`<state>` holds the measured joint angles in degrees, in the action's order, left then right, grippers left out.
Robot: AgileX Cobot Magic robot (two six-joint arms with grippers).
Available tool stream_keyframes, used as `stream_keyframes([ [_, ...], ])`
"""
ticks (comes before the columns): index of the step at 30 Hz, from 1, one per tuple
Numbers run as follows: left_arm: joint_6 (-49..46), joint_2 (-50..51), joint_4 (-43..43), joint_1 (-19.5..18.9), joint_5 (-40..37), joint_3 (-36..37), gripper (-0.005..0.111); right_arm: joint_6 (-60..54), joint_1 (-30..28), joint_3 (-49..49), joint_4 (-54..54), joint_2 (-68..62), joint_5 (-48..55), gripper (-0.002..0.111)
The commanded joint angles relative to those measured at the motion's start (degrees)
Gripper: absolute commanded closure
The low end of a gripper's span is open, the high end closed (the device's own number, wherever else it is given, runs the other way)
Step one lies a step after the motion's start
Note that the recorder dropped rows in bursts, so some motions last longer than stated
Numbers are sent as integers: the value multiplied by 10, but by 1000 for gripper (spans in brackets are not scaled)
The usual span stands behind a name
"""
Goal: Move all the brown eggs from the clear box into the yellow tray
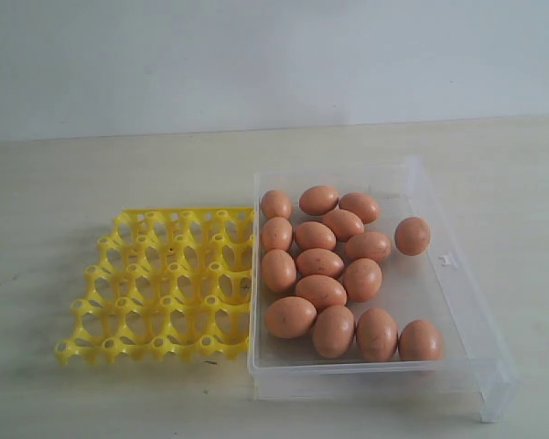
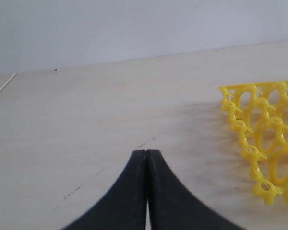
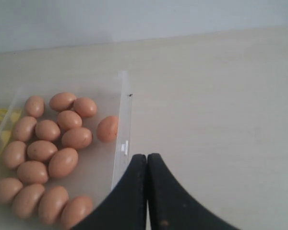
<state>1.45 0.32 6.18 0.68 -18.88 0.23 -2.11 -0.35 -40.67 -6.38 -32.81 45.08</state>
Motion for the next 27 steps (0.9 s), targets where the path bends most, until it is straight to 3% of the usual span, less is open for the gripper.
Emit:
stream_keyframes([
  [1,2,-3,-2,-1,6,-2,107,-24,-3,-4,-6,-20,58,108],
  [9,2,-3,-2,-1,6,-2,107,-184,2,-4,-120,-118,103,108],
  [14,2,-3,-2,-1,6,-2,107,-204,58,-4,-148,-186,105,107],
  [21,2,-3,-2,-1,6,-2,107,-157,135,-19,-158,-346,157,81],
  [27,2,-3,-2,-1,6,-2,107,-164,172,-72,-158,-450,117,77],
])
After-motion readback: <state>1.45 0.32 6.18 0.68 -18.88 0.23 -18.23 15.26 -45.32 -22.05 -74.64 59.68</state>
